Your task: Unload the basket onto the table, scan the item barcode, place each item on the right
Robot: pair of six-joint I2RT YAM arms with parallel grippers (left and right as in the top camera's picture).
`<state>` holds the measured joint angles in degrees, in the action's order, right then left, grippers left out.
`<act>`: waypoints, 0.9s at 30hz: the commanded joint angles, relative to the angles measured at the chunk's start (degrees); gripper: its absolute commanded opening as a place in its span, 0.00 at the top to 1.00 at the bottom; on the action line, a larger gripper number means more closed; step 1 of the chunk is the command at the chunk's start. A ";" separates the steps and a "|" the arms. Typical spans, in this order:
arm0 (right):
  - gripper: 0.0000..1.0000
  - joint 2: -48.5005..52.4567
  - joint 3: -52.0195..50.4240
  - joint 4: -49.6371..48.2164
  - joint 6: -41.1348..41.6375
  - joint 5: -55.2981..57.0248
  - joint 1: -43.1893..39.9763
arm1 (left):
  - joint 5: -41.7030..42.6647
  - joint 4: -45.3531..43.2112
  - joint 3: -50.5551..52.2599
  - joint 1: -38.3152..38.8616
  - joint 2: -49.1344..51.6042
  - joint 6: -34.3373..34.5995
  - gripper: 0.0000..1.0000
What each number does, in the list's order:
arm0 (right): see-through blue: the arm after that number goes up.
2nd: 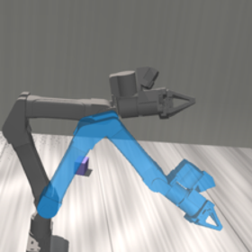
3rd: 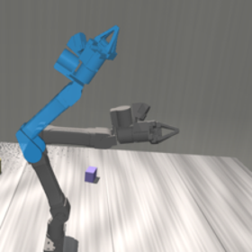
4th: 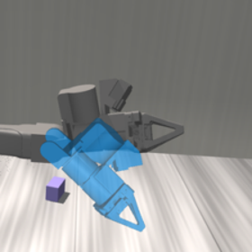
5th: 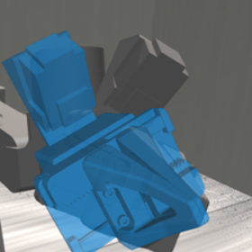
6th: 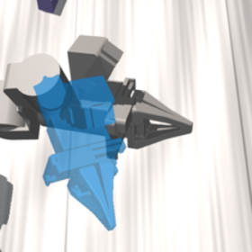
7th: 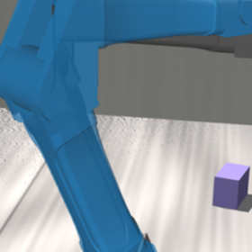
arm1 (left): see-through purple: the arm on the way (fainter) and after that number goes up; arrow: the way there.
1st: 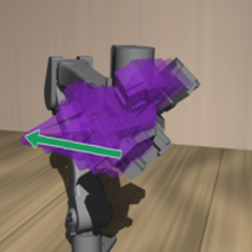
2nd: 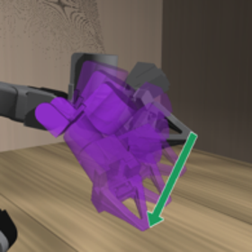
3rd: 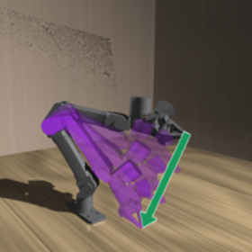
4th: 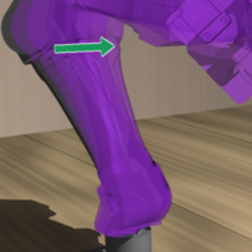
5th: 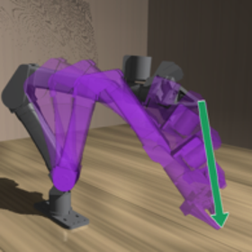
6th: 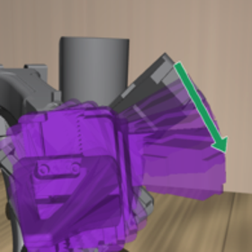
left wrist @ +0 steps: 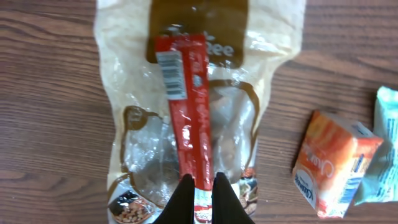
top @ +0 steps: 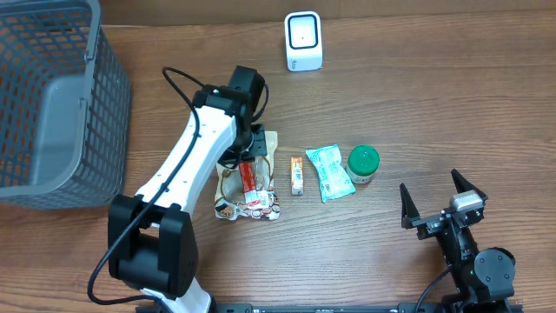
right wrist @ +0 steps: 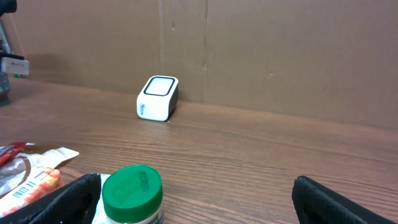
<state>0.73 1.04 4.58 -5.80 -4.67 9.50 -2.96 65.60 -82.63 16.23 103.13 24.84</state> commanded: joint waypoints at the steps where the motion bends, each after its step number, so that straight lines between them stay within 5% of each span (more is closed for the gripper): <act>1: 0.00 -0.46 -0.59 -0.15 -0.04 -0.15 -0.04 | 2.01 0.28 -1.62 -2.12 -0.87 -0.81 0.96; 3: 0.00 -0.44 -0.59 -0.15 -0.04 -0.13 -0.04 | 2.36 0.66 -1.49 -2.51 -0.85 -0.79 0.88; 11: 0.00 -0.44 -0.59 -0.15 -0.04 -0.15 -0.04 | -5.49 1.31 -1.01 -2.84 -0.68 2.40 0.00; 27: 0.00 -0.46 -0.59 -0.15 -0.04 -0.15 -0.04 | -5.79 -0.26 -1.01 -2.80 -0.61 3.04 0.00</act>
<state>0.73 1.04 4.62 -5.80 -4.69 9.50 -7.62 65.52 -82.78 13.50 103.13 26.89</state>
